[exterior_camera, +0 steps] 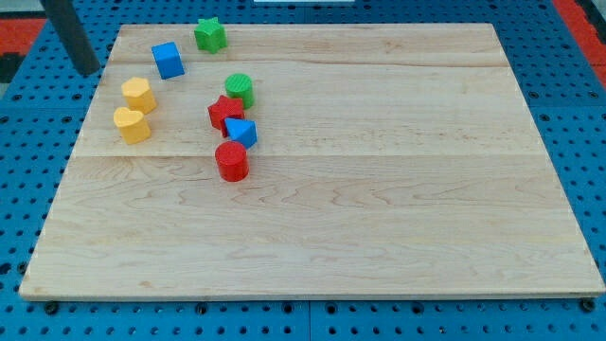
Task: Push the green star near to the green circle
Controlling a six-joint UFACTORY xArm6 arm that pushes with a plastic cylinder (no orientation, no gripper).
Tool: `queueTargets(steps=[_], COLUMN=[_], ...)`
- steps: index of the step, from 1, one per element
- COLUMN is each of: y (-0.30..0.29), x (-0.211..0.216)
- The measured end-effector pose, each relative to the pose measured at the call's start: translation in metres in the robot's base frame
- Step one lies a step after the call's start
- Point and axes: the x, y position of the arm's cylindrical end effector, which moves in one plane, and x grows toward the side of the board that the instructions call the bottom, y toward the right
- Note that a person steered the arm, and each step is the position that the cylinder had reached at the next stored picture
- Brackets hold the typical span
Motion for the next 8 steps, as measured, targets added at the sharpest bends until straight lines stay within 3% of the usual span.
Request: queueTargets(steps=[4, 5, 6, 8], y=[0.059, 0.068, 0.105, 0.199], x=[-0.01, -0.039, -0.076, -0.081])
